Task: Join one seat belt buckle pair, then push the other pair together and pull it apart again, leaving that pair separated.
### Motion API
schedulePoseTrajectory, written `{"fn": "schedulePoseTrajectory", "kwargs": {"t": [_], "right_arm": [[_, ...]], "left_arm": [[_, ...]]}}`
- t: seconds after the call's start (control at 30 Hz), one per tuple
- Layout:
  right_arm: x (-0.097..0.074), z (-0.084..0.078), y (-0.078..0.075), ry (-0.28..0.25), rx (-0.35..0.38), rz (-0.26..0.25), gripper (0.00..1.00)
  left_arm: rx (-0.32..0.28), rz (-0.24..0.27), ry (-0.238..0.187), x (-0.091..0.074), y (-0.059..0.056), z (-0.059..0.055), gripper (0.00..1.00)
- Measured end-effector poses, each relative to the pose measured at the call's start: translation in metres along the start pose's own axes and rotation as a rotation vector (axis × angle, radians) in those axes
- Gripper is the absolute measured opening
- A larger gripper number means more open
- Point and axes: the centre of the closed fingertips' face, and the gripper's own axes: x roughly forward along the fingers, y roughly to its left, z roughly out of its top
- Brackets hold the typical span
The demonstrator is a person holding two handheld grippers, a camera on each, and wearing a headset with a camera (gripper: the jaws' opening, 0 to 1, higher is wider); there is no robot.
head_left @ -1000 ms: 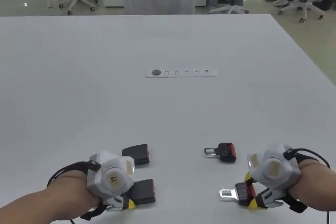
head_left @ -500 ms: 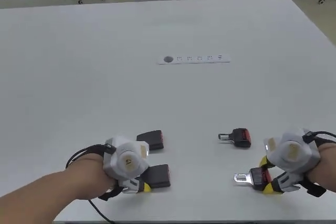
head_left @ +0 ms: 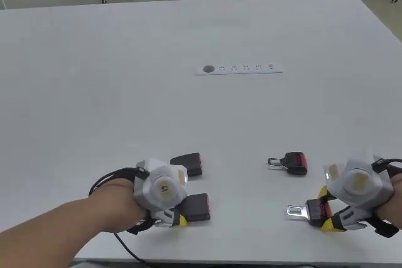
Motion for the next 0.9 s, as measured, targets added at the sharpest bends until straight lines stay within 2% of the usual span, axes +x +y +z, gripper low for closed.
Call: {"fn": "schedulePoseTrajectory", "kwargs": {"t": [0.1, 0.2, 0.37, 0.67, 0.73, 0.9], "right_arm": [[0.000, 0.001, 0.001, -0.005, 0.004, 0.004, 0.34], [0.003, 0.012, 0.003, -0.043, 0.025, 0.011, 0.35], [0.009, 0.029, 0.006, -0.074, 0.030, 0.013, 0.35], [0.024, 0.071, 0.009, -0.131, 0.016, 0.010, 0.34], [0.027, 0.084, 0.010, -0.165, 0.044, 0.023, 0.34], [0.035, 0.107, 0.008, -0.174, 0.019, 0.011, 0.34]], "left_arm": [[0.006, -0.002, 0.001, 0.000, 0.000, 0.000, 0.32], [0.002, -0.001, -0.004, 0.000, 0.000, -0.001, 0.32], [0.005, -0.002, 0.000, 0.000, 0.000, -0.001, 0.32], [0.016, -0.005, 0.008, 0.000, 0.000, 0.000, 0.32], [0.016, -0.006, 0.013, 0.001, 0.000, 0.000, 0.32], [0.030, -0.007, 0.025, 0.001, -0.001, 0.001, 0.32]]}}
